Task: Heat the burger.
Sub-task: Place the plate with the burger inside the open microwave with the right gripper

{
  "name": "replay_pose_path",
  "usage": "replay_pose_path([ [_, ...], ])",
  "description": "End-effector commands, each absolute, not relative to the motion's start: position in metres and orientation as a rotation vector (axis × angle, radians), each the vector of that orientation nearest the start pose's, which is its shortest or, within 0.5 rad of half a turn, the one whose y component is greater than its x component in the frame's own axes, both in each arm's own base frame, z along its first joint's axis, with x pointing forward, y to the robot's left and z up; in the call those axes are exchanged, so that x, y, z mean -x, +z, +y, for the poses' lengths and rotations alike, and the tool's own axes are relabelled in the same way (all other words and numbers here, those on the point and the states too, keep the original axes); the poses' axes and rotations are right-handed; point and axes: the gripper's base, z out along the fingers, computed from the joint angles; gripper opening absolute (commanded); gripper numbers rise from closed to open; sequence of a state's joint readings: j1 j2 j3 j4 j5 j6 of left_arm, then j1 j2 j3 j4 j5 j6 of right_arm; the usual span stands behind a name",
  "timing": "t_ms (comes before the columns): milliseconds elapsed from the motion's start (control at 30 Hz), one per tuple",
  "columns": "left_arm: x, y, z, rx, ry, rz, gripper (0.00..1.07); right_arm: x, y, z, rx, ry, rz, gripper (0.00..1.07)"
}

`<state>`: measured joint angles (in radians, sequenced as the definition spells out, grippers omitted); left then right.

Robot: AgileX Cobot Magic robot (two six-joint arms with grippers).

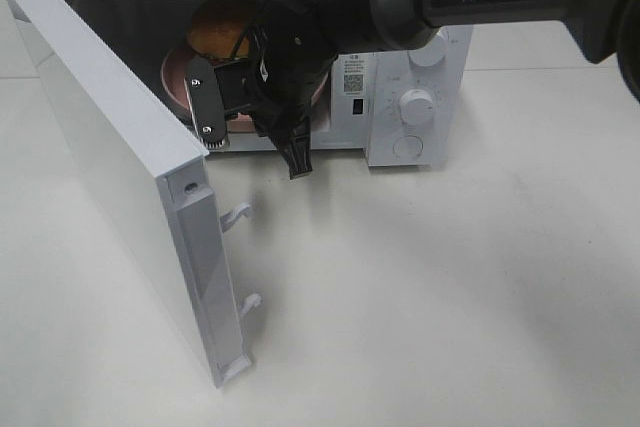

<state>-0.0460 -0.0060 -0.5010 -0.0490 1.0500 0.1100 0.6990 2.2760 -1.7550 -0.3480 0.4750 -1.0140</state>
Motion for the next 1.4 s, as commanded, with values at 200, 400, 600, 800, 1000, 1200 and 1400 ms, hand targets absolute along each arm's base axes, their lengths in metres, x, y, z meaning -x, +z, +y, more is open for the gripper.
replay_pose_path([
  [200,0.008,0.278,-0.004,-0.16,-0.024,1.991,0.98,-0.41,0.166,0.326,1.998,-0.492,1.34,0.0],
  [400,0.008,0.278,-0.004,-0.16,-0.024,1.991,0.98,-0.416,0.163,0.329,1.988,-0.499,1.336,0.01],
  [600,0.008,0.278,-0.004,-0.16,-0.024,1.991,0.98,-0.425,0.16,0.33,1.972,-0.507,1.347,0.01],
  [800,0.008,0.278,-0.004,-0.16,-0.024,1.991,0.98,-0.429,0.154,0.333,1.967,-0.503,1.352,0.02],
  [1000,0.008,0.278,-0.003,-0.16,-0.015,1.991,0.98,-0.43,0.155,0.333,1.919,-0.477,1.409,0.1],
  [1200,0.008,0.278,-0.003,-0.16,-0.015,1.991,0.98,-0.429,0.154,0.332,1.933,-0.48,1.429,0.22],
  [1400,0.008,0.278,-0.003,-0.16,-0.015,1.991,0.98,-0.426,0.151,0.327,1.963,-0.481,1.498,0.44],
])
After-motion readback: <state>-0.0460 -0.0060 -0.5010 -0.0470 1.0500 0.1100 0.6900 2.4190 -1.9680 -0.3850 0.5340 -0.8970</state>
